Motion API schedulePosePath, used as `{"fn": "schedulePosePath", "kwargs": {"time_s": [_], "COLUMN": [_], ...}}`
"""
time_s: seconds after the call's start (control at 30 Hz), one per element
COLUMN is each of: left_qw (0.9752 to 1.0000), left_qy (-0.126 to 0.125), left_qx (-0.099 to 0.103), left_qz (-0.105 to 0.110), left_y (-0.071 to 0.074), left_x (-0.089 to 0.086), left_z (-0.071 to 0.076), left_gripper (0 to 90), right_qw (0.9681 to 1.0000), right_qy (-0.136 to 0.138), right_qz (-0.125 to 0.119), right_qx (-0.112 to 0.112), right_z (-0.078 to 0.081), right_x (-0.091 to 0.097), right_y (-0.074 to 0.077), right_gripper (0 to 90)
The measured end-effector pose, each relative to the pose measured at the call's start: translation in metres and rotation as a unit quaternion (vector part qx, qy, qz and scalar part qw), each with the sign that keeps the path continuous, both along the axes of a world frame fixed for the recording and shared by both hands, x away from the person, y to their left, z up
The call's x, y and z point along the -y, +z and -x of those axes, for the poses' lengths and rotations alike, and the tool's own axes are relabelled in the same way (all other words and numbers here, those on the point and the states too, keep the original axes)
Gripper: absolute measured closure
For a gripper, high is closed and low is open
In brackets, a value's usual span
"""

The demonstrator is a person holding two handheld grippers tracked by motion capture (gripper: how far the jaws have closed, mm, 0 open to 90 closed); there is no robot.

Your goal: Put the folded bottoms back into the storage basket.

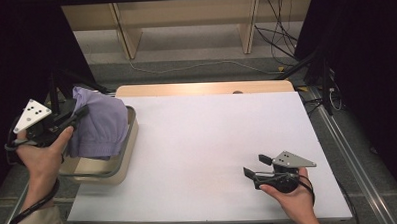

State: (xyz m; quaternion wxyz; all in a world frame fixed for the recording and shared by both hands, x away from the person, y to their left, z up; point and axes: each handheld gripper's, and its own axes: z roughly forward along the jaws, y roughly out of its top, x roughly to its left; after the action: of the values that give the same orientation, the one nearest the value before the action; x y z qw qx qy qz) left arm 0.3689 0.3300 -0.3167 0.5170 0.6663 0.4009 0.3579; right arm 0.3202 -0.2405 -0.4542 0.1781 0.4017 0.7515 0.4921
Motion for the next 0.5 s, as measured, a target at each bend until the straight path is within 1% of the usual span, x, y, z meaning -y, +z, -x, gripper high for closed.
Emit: {"fn": "schedulePosePath", "kwargs": {"time_s": [0.27,0.3,0.5], "left_qw": [1.0000,0.9999,0.9998], "left_qy": [-0.002,-0.002,-0.004], "left_qx": [-0.009,-0.013,-0.020], "left_qz": [-0.003,-0.005,-0.004], "left_y": [-0.0018,-0.0024,-0.0043], "left_x": [-0.0006,-0.0011,-0.0015], "left_z": [-0.0013,-0.0017,-0.0031], "left_gripper": [84.9,84.9,84.9], "right_qw": [1.0000,1.0000,1.0000], "right_qy": [0.000,0.000,0.000], "right_qz": [0.001,0.001,0.001], "right_qx": [0.000,0.000,0.000], "right_z": [0.0000,-0.0001,0.0000], "right_x": [0.0000,-0.0001,-0.0001], "right_y": [-0.0001,-0.0002,-0.0002], "right_gripper": [26.0,26.0,26.0]}}
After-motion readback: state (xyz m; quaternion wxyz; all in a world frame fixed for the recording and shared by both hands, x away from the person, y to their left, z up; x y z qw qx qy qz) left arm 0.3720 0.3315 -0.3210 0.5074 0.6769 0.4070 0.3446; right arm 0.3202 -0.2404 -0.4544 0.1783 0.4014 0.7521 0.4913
